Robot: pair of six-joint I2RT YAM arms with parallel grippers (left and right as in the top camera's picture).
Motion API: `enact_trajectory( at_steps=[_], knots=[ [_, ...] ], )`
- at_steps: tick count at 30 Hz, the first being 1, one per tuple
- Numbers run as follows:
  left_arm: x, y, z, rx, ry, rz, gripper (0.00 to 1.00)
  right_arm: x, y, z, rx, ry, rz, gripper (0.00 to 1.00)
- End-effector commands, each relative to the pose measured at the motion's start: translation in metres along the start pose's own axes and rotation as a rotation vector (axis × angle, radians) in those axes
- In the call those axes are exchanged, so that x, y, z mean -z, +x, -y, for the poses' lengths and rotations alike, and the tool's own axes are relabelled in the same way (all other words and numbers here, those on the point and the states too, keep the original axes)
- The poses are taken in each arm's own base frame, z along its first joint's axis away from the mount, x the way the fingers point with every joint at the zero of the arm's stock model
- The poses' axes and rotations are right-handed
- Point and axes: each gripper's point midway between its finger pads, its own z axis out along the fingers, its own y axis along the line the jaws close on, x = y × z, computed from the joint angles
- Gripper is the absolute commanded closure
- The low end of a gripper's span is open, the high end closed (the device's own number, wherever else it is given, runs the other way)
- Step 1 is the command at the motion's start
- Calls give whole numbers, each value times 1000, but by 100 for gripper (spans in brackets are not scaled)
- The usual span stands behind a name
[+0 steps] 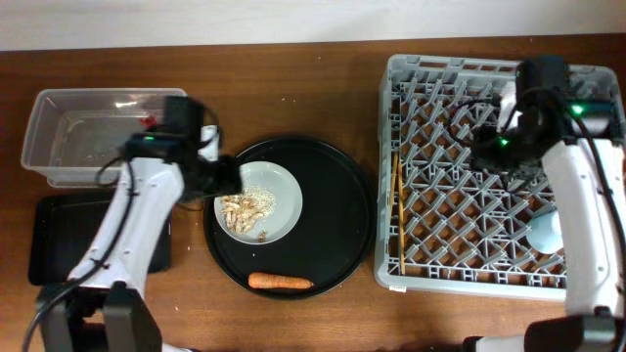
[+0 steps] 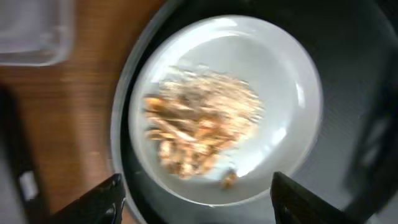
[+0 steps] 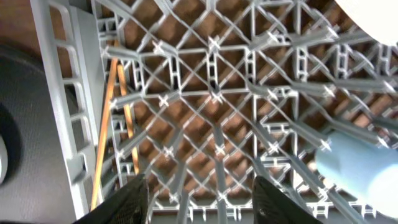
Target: Sort waste into correct bins and load items into the dishwasher rack
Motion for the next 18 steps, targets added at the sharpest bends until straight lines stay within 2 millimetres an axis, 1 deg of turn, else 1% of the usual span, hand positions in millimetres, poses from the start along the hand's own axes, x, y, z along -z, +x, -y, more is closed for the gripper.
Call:
enact_trajectory(
  at_steps=[1,3,6,8,9,10,14,16,18],
  knots=[
    [1,1,47,-130,50,40,26,11,13,9,-15,15,4,46],
    [-1,4,73,-215,46,64,26,13,33,11,-15,16,-1,46],
    [-4,9,100,-290,70,81,25,13,58,13,-15,12,34,46],
    [-12,11,117,-329,86,86,25,8,73,13,-14,3,43,46],
    [-21,13,125,-351,89,76,25,4,78,12,-14,-3,27,45],
    [-35,15,128,-367,64,57,26,1,82,10,-14,-16,12,45],
    [-70,21,134,-389,49,6,26,-1,84,6,-11,-38,3,45],
    [-93,29,134,-399,33,-44,27,-1,84,6,-12,-39,3,45],
    [-104,35,134,-407,24,-72,27,-1,84,6,-12,-39,3,45]
  ],
)
